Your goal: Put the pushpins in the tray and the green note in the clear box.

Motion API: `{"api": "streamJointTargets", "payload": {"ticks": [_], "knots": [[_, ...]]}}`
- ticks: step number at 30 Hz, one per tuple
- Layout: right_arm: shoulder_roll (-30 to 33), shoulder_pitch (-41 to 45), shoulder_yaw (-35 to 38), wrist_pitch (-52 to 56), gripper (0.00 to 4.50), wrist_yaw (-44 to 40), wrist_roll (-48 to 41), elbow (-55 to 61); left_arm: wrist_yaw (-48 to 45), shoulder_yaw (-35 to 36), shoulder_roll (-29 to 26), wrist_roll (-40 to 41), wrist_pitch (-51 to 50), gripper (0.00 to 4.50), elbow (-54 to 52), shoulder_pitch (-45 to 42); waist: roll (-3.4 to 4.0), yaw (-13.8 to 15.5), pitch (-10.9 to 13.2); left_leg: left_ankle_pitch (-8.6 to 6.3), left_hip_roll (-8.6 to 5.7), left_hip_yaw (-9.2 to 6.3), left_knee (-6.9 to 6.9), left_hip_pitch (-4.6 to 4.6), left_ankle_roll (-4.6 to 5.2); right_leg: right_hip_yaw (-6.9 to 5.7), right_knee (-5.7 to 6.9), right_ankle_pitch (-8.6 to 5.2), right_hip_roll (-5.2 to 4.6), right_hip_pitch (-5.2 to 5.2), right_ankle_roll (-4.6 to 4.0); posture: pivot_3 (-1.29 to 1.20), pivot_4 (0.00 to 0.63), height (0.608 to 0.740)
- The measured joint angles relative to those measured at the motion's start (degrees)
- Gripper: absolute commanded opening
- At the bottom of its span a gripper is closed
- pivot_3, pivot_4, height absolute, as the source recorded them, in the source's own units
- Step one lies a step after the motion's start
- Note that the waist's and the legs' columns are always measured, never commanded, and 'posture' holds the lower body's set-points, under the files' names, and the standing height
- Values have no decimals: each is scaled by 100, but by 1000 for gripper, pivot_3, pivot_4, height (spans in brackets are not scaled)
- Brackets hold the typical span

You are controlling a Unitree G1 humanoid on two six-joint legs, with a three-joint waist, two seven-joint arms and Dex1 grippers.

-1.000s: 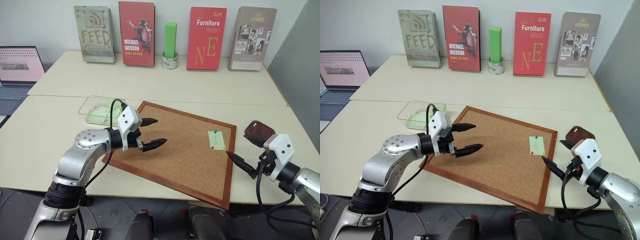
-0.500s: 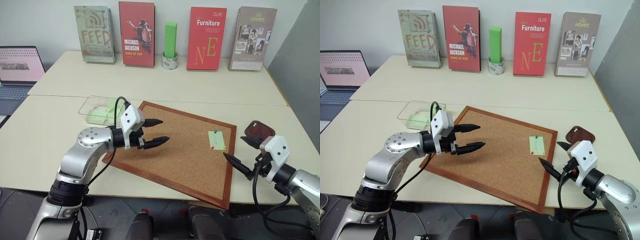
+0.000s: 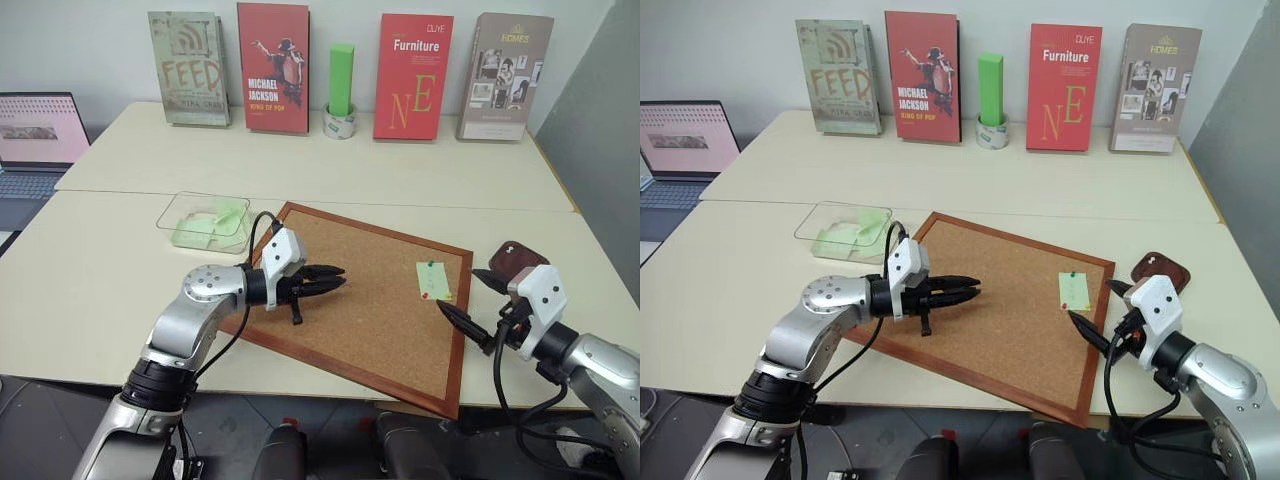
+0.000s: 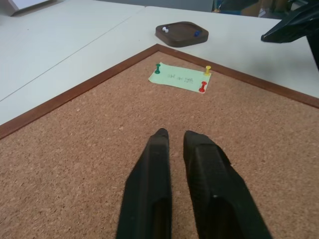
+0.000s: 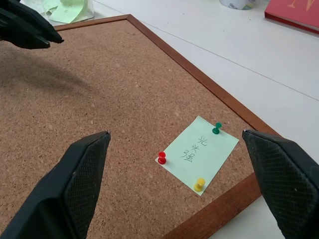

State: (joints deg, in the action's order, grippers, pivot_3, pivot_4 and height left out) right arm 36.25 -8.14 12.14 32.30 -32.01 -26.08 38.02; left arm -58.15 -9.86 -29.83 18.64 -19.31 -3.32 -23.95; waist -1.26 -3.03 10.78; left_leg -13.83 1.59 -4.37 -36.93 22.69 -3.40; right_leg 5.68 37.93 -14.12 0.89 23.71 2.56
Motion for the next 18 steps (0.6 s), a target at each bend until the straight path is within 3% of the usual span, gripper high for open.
{"api": "streamJointTargets", "payload": {"ticks": [18], "knots": [[-10,220,-193,-1,4500,-18,240,-393,13,-272,437,-350,390,18,393,-40,0,1,0,0,-1,0,0,0,0,0,0,1,0,0,1,0,150,740]]}}
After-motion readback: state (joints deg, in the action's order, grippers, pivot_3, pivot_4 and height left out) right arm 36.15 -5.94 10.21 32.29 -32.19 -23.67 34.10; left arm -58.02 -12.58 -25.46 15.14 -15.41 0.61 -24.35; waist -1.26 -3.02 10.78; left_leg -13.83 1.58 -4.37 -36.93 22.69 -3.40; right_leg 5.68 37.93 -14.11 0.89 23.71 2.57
